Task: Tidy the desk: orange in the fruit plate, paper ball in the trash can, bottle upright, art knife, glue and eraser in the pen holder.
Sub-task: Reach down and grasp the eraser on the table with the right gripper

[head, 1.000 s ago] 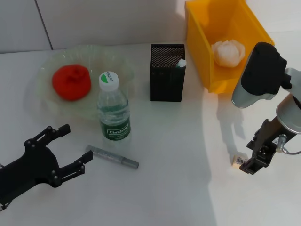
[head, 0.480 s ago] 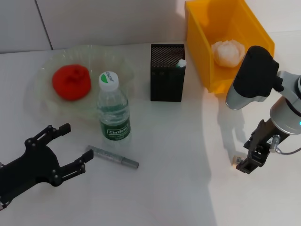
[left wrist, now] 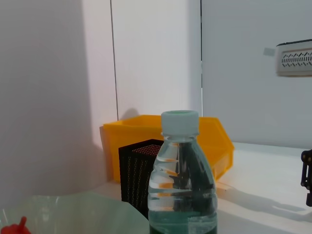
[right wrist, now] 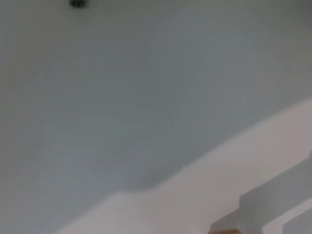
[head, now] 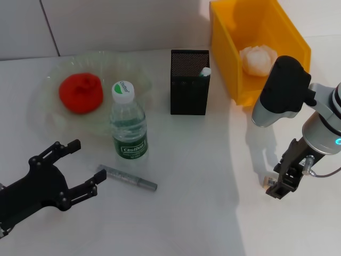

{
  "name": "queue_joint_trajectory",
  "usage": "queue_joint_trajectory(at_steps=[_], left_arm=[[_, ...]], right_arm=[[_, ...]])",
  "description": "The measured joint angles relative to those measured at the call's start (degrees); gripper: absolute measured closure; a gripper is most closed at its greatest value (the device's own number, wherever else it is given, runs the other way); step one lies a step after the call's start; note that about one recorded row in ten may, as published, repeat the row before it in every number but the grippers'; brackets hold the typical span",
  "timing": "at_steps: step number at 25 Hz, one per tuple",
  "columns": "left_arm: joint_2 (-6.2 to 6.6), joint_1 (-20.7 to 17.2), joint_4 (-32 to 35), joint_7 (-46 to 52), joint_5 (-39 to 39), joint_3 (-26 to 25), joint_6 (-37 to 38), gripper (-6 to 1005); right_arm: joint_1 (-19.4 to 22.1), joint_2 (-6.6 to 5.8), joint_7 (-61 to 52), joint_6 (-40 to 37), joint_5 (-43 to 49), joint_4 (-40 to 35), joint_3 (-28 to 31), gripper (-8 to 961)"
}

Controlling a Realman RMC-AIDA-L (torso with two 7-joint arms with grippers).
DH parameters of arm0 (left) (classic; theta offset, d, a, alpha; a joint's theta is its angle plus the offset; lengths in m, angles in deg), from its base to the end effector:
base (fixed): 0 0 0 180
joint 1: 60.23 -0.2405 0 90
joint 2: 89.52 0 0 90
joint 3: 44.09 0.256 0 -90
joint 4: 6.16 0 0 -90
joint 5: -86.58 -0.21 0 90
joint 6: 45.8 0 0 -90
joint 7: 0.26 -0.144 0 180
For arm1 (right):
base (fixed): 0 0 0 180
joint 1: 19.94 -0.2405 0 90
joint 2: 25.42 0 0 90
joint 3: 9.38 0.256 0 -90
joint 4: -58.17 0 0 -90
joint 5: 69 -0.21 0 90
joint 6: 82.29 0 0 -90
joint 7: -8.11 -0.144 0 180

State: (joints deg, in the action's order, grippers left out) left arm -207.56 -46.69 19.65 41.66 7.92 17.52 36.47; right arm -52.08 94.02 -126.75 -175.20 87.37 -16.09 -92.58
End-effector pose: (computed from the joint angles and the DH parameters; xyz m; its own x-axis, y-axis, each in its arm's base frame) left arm -0.3160 0.2577 -0.0273 0.8013 0.0499 0.5961 0.3763 -0.8167 -0.4375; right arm 0.2191 0.3326 -0.0081 0.7110 -0.5212 0.4721 -0.3812 -0.8498 -0.3640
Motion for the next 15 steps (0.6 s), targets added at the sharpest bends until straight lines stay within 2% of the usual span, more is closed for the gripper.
queue_joint_trajectory(at_steps=[5, 10, 15], left_arm=[[0.0, -0.02, -0.18, 0.0, 0.0, 0.0, -0.01, 136], [0.0, -0.04, -0.24, 0.01, 0.0, 0.0, 0.0, 136], [0.0, -0.06, -0.29, 0.0, 0.0, 0.0, 0.02, 136]], right_arm=[[-0.48, 0.0, -0.03, -0.04, -0.01, 1.01, 0.19, 374], [-0.51, 0.03, -0.05, -0.04, -0.01, 1.05, -0.08, 480], [-0.54, 0.08, -0.05, -0.02, -0.01, 1.05, -0.2, 479]])
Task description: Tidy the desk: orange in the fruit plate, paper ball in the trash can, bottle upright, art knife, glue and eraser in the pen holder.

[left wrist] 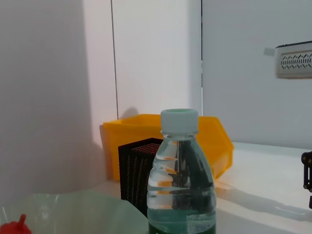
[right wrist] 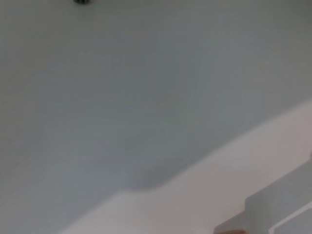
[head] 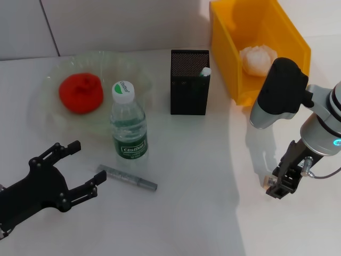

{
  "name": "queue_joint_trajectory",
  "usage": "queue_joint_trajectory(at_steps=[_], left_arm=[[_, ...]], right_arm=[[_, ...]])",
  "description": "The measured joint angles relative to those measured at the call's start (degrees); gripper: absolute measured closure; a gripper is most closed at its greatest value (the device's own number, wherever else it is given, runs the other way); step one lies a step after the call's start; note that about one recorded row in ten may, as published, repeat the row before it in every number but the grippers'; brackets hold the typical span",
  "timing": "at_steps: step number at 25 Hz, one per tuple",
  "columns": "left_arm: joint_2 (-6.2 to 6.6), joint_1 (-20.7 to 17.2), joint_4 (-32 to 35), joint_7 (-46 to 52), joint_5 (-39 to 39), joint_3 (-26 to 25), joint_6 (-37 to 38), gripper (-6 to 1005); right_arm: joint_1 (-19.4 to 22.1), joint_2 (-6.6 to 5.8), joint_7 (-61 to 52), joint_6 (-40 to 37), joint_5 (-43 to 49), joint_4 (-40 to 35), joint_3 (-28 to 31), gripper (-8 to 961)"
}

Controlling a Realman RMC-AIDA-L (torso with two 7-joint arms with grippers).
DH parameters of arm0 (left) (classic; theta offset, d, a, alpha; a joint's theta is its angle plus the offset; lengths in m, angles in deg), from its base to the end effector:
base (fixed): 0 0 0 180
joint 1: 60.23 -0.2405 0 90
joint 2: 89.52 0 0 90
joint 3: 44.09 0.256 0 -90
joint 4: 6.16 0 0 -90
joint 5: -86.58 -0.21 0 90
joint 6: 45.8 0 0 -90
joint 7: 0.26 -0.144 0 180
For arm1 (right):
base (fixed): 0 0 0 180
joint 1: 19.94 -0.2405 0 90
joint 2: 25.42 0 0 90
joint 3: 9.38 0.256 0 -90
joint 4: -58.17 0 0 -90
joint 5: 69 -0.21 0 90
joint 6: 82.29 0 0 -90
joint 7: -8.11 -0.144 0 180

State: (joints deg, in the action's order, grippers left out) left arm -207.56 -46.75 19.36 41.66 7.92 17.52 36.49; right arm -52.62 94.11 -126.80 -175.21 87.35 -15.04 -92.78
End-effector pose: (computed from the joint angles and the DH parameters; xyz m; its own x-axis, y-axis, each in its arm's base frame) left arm -0.3167 0.2566 -0.0280 0.7999 0.0553 0.5976 0.3811 -0.8161 -0.4345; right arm 0.2191 0.3325 -0.0110 0.7067 -0.5195 0.4803 -0.3849 -0.8519 -0.3551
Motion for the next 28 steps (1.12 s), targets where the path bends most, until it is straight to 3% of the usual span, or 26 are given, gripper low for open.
queue_joint_trajectory(at_steps=[15, 28], left_arm=[[0.0, -0.03, -0.11, 0.0, 0.0, 0.0, 0.02, 136], [0.09, -0.02, 0.1, 0.0, 0.0, 0.0, 0.0, 137]], right_arm=[[-0.72, -0.03, -0.69, 0.11, 0.2, 0.74, -0.54, 641], [-0.59, -0.11, -0.79, 0.01, 0.09, -0.95, 0.13, 713]])
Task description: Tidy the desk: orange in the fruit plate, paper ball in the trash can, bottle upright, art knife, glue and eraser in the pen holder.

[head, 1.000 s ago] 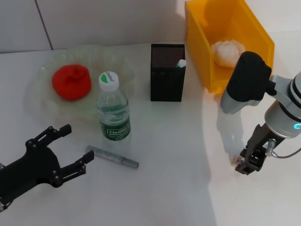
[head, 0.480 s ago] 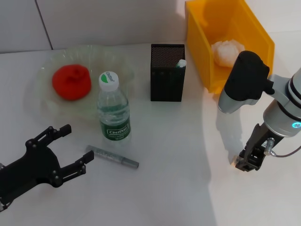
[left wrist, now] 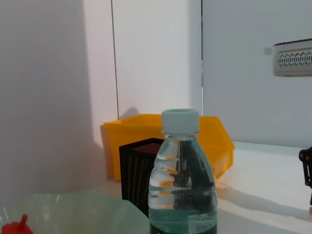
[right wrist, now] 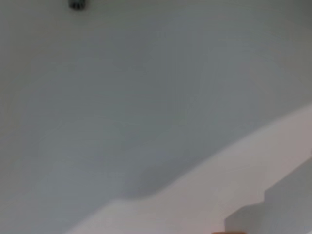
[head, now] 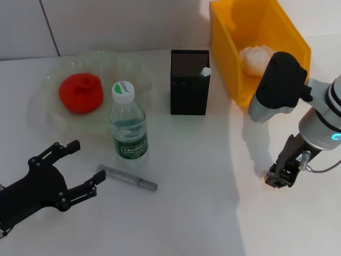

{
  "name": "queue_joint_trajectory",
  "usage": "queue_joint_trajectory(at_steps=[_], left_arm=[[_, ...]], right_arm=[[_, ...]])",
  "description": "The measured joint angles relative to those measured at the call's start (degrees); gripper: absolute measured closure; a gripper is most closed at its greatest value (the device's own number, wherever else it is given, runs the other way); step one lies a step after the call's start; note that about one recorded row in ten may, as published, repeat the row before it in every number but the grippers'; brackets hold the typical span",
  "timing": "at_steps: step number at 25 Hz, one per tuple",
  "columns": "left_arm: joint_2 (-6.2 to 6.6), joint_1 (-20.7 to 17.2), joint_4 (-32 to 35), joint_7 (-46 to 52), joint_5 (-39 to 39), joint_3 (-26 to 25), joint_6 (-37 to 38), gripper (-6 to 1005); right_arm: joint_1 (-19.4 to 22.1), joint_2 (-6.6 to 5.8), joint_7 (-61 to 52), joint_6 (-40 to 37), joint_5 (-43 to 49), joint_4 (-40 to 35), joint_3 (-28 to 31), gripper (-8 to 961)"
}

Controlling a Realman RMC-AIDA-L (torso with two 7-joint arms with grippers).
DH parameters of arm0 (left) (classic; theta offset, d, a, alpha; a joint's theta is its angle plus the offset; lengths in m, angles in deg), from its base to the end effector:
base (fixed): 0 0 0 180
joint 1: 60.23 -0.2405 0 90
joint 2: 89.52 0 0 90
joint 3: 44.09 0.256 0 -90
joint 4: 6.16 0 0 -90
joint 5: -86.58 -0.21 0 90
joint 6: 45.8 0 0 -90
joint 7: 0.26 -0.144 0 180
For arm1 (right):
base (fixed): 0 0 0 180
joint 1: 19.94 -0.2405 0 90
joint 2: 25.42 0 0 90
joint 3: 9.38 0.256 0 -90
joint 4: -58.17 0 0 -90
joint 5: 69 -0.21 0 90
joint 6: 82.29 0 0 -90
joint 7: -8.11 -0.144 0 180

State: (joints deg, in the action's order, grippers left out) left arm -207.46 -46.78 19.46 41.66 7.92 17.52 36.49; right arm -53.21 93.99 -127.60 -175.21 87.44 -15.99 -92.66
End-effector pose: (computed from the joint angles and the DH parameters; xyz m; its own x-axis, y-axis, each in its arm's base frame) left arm -0.3171 0.2568 -0.0271 0.8013 0.0539 0.5958 0.3794 -0.8158 -0.4364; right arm 0.2130 0.3367 -0.0082 0.7140 -0.5197 0.4692 -0.3749 -0.8497 -0.3708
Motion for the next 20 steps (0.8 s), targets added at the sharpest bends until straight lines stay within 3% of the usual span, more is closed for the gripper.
queue_joint_trajectory(at_steps=[5, 9, 15, 20], left_arm=[[0.0, 0.18, 0.23, 0.0, 0.0, 0.0, 0.02, 137], [-0.04, 0.25, 0.23, -0.03, 0.0, 0.0, 0.12, 137], [-0.09, 0.18, 0.24, -0.13, 0.0, 0.0, 0.21, 137], [-0.09, 0.17, 0.29, -0.14, 0.01, 0.0, 0.31, 137]], right_arm=[[0.81, 0.02, -0.28, -0.48, -3.11, -7.56, 4.1, 713], [0.15, -0.12, -0.46, 2.19, -13.38, -11.35, 12.17, 713], [-1.01, -0.26, 0.57, 10.57, -15.35, -11.86, 12.08, 712], [-3.64, -0.15, 0.57, 17.54, -11.23, -10.75, 11.1, 712]])
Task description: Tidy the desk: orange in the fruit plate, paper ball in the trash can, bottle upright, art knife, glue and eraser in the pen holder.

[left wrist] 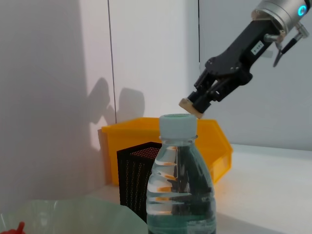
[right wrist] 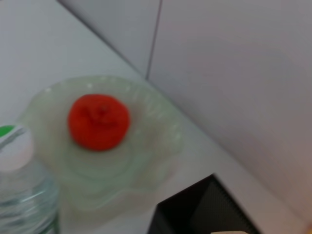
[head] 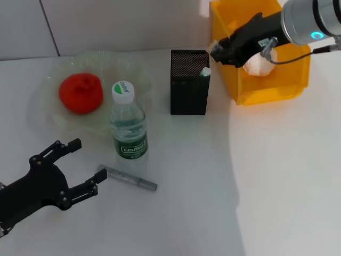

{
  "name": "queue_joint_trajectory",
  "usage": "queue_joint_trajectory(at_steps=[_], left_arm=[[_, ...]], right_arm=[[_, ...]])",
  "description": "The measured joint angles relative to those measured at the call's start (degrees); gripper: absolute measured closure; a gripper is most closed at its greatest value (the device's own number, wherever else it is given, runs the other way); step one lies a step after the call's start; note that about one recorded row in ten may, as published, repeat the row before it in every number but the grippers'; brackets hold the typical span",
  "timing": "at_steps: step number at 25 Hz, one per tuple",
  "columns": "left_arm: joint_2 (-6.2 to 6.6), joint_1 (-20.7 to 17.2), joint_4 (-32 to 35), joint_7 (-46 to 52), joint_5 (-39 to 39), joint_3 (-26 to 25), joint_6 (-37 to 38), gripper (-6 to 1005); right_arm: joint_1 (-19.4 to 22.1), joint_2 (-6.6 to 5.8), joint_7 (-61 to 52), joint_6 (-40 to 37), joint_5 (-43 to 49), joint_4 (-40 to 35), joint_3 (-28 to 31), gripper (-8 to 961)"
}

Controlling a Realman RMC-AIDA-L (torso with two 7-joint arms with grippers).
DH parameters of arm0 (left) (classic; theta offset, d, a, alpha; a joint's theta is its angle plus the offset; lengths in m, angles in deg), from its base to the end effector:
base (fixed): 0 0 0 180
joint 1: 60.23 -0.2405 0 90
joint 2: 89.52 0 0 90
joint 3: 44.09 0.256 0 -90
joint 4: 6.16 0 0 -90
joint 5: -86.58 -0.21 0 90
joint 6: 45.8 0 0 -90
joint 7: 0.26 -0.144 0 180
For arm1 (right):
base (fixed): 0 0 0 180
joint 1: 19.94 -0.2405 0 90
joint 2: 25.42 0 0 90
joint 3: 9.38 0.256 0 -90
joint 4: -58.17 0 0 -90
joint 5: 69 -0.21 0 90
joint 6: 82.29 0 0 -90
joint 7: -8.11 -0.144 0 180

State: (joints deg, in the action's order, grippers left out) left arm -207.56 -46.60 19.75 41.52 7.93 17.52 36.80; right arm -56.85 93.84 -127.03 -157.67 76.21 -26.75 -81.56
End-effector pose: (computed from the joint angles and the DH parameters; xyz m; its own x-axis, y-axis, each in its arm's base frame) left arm -0.3147 0.2581 -0.0269 0.8007 0.0425 0.5976 0.3700 -0.8196 -0.4374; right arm 0.1227 0.4027 0.0458 0.9355 -0.3513 -0.0368 -0.3046 -0.7493 -0.5880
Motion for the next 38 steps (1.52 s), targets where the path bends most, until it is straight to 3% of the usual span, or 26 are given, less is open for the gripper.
queue_joint_trajectory(at_steps=[14, 24, 32, 38], left_arm=[[0.03, -0.17, 0.02, -0.21, 0.0, 0.0, 0.09, 138], [0.09, -0.45, 0.01, -0.2, 0.0, -0.1, 0.16, 138], [0.09, -0.6, 0.01, -0.16, 0.0, -0.11, 0.37, 138], [0.26, -1.78, 1.08, 0.01, 0.0, -0.4, 1.4, 138]], right_arm=[[-5.01, -0.07, 0.68, 12.1, 1.41, 11.44, -3.63, 711], [-4.96, -0.03, 0.85, 15.16, 1.41, 14.58, -4.91, 711], [-5.36, -0.02, 0.85, 15.6, 1.35, 15.36, -5.17, 565], [-2.77, 0.04, 0.43, 14.78, -2.36, 8.67, -4.66, 432]])
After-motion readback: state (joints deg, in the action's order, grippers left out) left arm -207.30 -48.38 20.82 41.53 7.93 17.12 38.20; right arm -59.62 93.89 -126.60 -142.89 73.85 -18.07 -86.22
